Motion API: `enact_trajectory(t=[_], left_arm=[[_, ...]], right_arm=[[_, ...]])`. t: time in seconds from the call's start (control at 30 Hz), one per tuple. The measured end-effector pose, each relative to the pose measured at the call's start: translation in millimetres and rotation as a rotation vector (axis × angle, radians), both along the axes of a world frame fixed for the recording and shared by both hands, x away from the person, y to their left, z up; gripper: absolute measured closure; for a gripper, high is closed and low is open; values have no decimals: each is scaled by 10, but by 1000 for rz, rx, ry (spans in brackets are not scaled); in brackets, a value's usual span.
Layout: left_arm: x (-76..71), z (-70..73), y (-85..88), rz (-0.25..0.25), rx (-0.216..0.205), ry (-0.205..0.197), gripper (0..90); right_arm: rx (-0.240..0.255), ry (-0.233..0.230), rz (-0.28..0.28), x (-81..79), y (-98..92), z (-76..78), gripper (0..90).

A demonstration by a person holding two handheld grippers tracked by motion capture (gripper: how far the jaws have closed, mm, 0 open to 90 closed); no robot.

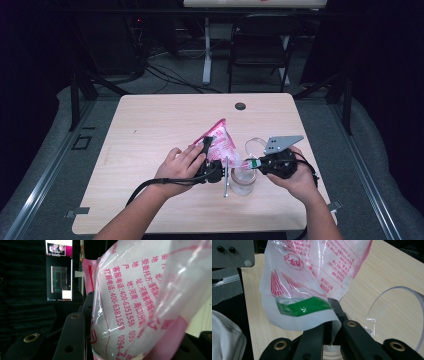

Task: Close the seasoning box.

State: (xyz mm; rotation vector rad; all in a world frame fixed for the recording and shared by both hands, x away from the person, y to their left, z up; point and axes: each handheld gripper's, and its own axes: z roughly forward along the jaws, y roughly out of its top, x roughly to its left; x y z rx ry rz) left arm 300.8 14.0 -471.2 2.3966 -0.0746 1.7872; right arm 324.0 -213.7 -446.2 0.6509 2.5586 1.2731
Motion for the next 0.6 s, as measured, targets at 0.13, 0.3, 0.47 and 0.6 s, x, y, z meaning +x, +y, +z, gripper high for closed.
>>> enact_trajectory(t=[0.13, 0.3, 0.47, 0.6], left_arm=[[-4, 2, 3, 3, 3, -1, 631], [-2, -1, 5, -1, 1, -4, 632], [-4, 3, 3, 3, 2, -4, 632], [-5, 6, 4, 2, 2, -5, 632]], right_arm=[[0, 1, 2, 0, 4, -3, 899], [1, 2, 4, 1, 9, -7, 899], [0, 0, 2, 1, 9, -8, 899], [0, 0, 2, 1, 9, -8, 899]])
